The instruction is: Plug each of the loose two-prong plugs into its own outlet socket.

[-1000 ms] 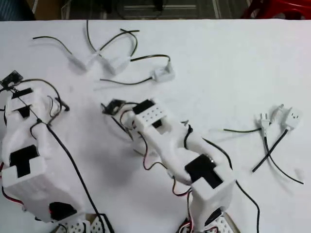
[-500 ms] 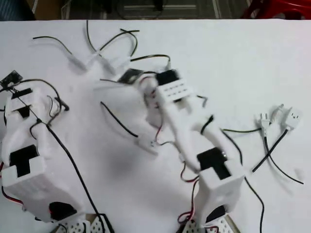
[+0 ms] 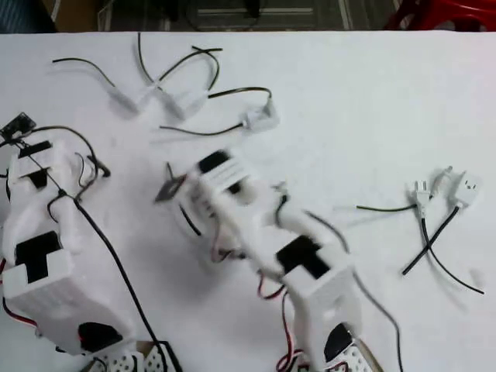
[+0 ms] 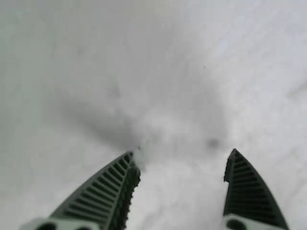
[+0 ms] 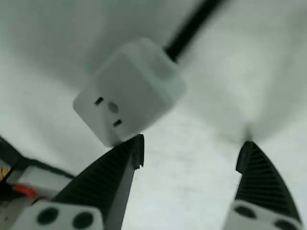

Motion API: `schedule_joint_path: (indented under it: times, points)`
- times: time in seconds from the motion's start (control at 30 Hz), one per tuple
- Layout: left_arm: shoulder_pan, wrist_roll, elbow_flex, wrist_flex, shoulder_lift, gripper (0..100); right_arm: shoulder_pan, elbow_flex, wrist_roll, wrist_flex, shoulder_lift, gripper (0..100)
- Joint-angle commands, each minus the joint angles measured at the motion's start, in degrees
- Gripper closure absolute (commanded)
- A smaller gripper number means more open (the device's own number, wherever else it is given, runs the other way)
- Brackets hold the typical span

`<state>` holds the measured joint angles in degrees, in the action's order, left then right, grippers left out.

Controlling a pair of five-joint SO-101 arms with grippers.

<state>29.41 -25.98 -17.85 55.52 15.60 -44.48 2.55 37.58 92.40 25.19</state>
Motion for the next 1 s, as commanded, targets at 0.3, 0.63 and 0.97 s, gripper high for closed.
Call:
schedule_joint_path:
  times: [0.3, 0.63, 0.97]
  points:
    - [3.03, 0.26, 2.02, -0.70, -0.84, 72, -14.46, -0.53, -6.68, 5.41, -14.81, 69.7]
    - [3.03, 0.26, 2.11, -0.70, -0.84, 72, -13.49, 6.42, -6.86, -11.56, -9.10, 69.7]
    - [2.77, 0.26, 2.37, -0.70, -0.84, 72, -2.59, 7.21, -6.33, -12.35, -5.85, 69.7]
